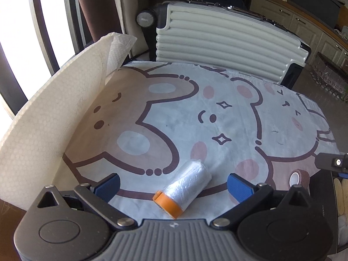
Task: Organize objects
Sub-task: 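Move the left tool to the white thread spool while the right tool approaches the brown bandage roll, then close the left tool on the spool while the right tool closes on the bandage roll, then lift the spool with the left tool toward the box while the right tool carries the roll, then lower the spool into the box with the left tool while the right tool lowers the roll beside it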
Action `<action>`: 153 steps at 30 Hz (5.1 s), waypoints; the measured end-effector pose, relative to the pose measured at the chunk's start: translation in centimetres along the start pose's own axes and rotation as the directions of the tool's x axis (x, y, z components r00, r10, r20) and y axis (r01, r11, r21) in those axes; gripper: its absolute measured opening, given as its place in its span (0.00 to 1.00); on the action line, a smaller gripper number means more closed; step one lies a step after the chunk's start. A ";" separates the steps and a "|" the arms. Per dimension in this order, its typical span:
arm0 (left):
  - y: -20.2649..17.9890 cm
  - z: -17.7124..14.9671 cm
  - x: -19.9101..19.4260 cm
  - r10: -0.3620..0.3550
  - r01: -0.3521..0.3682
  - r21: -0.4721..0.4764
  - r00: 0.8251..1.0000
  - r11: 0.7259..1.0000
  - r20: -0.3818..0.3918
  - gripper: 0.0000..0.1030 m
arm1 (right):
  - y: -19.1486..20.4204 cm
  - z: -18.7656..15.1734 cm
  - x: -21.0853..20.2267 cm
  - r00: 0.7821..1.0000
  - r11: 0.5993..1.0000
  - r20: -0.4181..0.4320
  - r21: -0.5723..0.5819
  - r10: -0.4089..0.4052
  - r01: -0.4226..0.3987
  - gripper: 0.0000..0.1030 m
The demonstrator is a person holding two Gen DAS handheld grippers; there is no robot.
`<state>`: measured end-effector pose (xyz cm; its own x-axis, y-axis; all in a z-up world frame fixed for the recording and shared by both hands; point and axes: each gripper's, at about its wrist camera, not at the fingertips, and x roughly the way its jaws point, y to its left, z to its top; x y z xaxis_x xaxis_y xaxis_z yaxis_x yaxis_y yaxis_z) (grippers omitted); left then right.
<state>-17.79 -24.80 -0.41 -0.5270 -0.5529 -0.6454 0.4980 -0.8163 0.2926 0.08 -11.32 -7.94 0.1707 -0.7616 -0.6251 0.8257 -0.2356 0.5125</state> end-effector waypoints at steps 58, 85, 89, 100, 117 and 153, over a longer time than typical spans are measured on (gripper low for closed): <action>-3.4 0.9 5.9 -0.075 0.100 0.129 0.980 0.987 -0.185 0.44 | 0.7 0.3 6.3 0.972 0.980 -0.183 -0.157 -0.147 0.119 0.25; -4.5 1.3 -2.9 -0.106 0.111 0.129 0.993 0.985 -0.044 0.44 | 1.9 0.0 -2.5 0.994 0.982 -0.050 -0.165 -0.096 0.087 0.25; -5.0 1.2 -3.9 -0.109 0.112 0.131 0.994 0.985 -0.030 0.44 | 1.7 -0.2 -3.8 0.995 0.982 -0.032 -0.168 -0.094 0.087 0.25; -7.0 0.8 -5.4 -0.146 0.147 0.118 0.989 0.982 -0.018 0.44 | 0.2 -0.4 -6.3 0.996 0.983 0.007 -0.156 -0.093 0.093 0.25; -14.2 0.0 -5.7 -0.304 0.307 0.080 0.952 0.948 -0.044 0.44 | -6.2 -0.5 -8.8 0.988 0.985 0.045 -0.074 -0.151 0.154 0.25; -22.6 -2.9 1.5 -0.515 0.474 -0.233 0.840 0.849 -0.170 0.48 | -14.4 -2.3 -5.6 0.980 0.981 -0.047 -0.019 -0.194 0.194 0.25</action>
<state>-27.79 -6.66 -10.03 -0.5822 -0.0154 -0.8129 0.3337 -0.9163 -0.2216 -11.50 -2.26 -13.14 0.0318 -0.6723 -0.7396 0.8530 -0.3674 0.3706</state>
